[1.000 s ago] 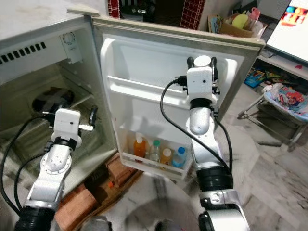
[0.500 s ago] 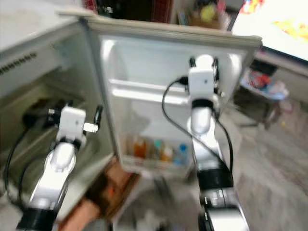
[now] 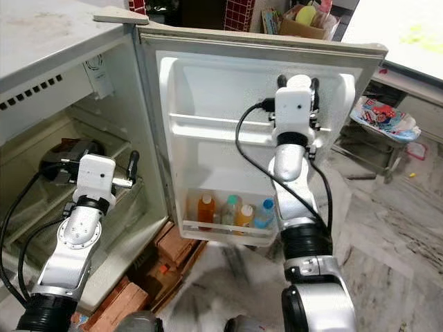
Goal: Restocking fridge
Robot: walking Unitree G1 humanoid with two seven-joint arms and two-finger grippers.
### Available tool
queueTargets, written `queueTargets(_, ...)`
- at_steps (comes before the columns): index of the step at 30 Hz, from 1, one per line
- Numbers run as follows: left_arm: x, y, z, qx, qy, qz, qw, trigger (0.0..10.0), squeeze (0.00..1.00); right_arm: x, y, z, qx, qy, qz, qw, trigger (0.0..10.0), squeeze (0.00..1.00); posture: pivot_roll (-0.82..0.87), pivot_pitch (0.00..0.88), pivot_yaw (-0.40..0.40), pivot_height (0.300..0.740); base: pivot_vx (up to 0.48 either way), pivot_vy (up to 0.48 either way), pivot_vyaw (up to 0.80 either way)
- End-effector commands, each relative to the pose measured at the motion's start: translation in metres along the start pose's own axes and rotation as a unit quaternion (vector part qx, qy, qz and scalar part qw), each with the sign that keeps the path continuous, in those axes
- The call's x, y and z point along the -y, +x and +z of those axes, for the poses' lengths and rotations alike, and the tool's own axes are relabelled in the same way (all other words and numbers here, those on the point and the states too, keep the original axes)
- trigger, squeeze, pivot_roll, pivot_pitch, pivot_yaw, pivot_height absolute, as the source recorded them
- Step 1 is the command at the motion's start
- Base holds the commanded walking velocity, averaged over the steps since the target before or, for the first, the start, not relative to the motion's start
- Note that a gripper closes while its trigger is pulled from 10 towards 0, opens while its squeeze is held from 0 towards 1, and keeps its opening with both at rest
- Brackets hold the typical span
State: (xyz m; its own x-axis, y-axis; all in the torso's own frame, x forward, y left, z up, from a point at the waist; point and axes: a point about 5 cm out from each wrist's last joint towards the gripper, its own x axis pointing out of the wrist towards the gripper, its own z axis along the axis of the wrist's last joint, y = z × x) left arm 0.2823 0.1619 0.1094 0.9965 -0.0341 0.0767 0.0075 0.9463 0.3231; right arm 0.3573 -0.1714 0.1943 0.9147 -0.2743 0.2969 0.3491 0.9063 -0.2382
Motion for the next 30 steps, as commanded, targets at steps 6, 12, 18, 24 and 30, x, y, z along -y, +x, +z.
queueTargets(6, 0.001, -0.001, 0.004, 0.005, 0.003, -0.002, 1.000, 10.0, 0.00, 0.017, 0.005, -0.028, -0.082, 0.005, -0.042, 0.996, 10.0, 0.00, 0.14, 0.000, -0.055, 0.740, 0.000, 0.000, 0.00)
queueTargets(12, 0.001, -0.002, 0.003, 0.005, 0.005, -0.004, 1.000, 10.0, 0.00, 0.025, 0.004, -0.037, -0.117, 0.035, -0.065, 0.990, 10.0, 0.00, 0.14, 0.005, -0.051, 0.740, 0.000, 0.000, 0.00)
queueTargets(18, 0.000, -0.002, 0.003, 0.004, 0.006, -0.005, 1.000, 10.0, 0.00, 0.027, 0.004, -0.039, -0.125, 0.045, -0.071, 0.989, 10.0, 1.00, 0.14, 0.004, -0.047, 0.740, 0.000, 0.000, 0.00)
queueTargets(24, 0.001, -0.001, 0.004, 0.006, 0.007, -0.008, 1.000, 10.0, 0.00, 0.027, 0.007, -0.033, -0.103, 0.031, -0.067, 0.992, 10.0, 1.00, 0.14, 0.000, -0.044, 0.740, 0.000, 0.000, 0.00)
queueTargets(30, 0.000, -0.001, 0.004, 0.006, 0.008, -0.009, 1.000, 10.0, 0.00, 0.027, 0.006, -0.025, -0.069, 0.011, -0.060, 0.996, 10.0, 1.00, 0.14, 0.000, -0.043, 0.740, 0.000, 0.000, 0.00)
